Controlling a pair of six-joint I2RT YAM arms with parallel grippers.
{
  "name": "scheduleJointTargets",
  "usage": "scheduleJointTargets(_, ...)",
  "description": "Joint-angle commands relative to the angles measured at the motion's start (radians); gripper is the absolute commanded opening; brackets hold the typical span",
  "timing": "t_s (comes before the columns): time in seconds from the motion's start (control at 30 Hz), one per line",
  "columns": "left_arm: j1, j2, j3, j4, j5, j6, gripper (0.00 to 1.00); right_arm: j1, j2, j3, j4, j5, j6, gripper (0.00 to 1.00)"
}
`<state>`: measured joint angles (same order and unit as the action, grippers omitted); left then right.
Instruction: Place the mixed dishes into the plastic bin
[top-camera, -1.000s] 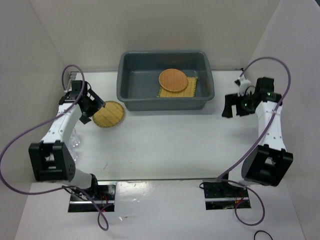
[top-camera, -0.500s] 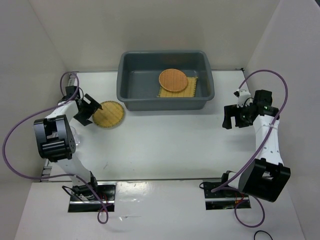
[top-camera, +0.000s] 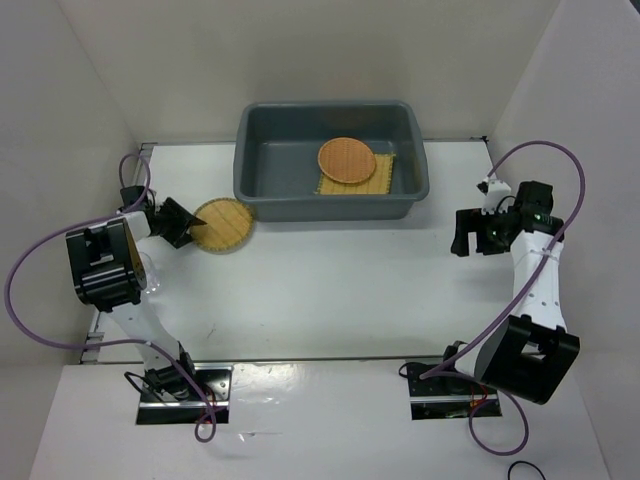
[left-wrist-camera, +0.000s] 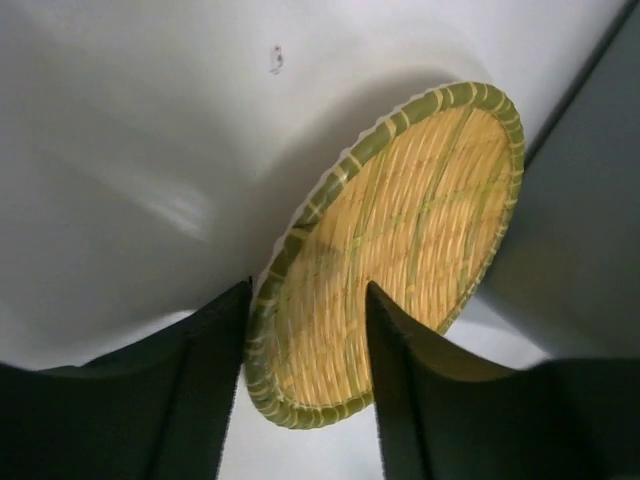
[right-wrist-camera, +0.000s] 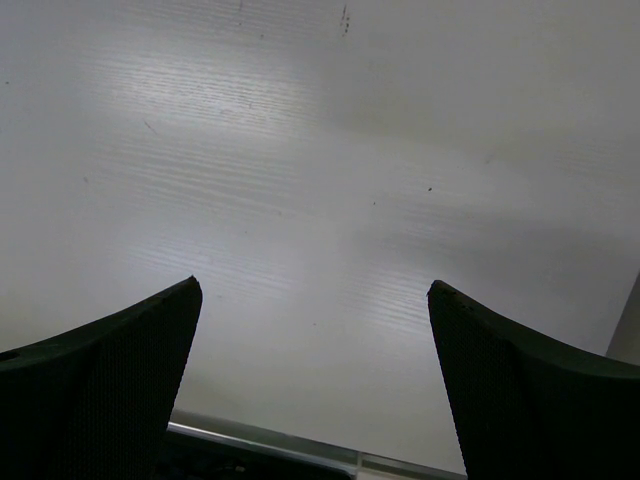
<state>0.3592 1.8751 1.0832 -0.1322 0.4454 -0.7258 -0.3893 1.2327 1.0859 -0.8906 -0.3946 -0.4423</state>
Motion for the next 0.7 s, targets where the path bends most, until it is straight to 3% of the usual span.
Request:
scheduleJointTargets(0.0,0.001,0.096,-0.045,0.042,0.075,0.045,0.55,-0.025,-0.004,-0.011,0.045,-0.003,0.007,0.98)
scheduleJointTargets(0.03,0.001,0.096,-0.045,0.042,0.075,0.045,0.47,-0.034,-0.004,-0.011,0.045,-0.003,0.007,0.98)
scheduleJointTargets(0.07,0.001,0.111,-0.036,0.042,0.075,0.045,0.29,-0.034,0.005,-0.011,0.045,-0.003,0.007,0.98)
scheduleJointTargets(0.2,0.011,0.133,-0.025,0.016,0.050,0.045,0.00,-0.069,0.005,-0.011,0.045,-0.003,0.007,0.98)
scheduleJointTargets(0.43,0.047,0.013,0.017,-0.069,-0.007,0.026,0.00,-0.082,-0.004,-0.011,0.056,-0.003,0.007,0.98)
scheduleJointTargets(0.67,0.080,-0.263,0.118,-0.133,-0.134,-0.099,0.00,-0.082,-0.013,-0.020,0.056,-0.012,0.007,0.98)
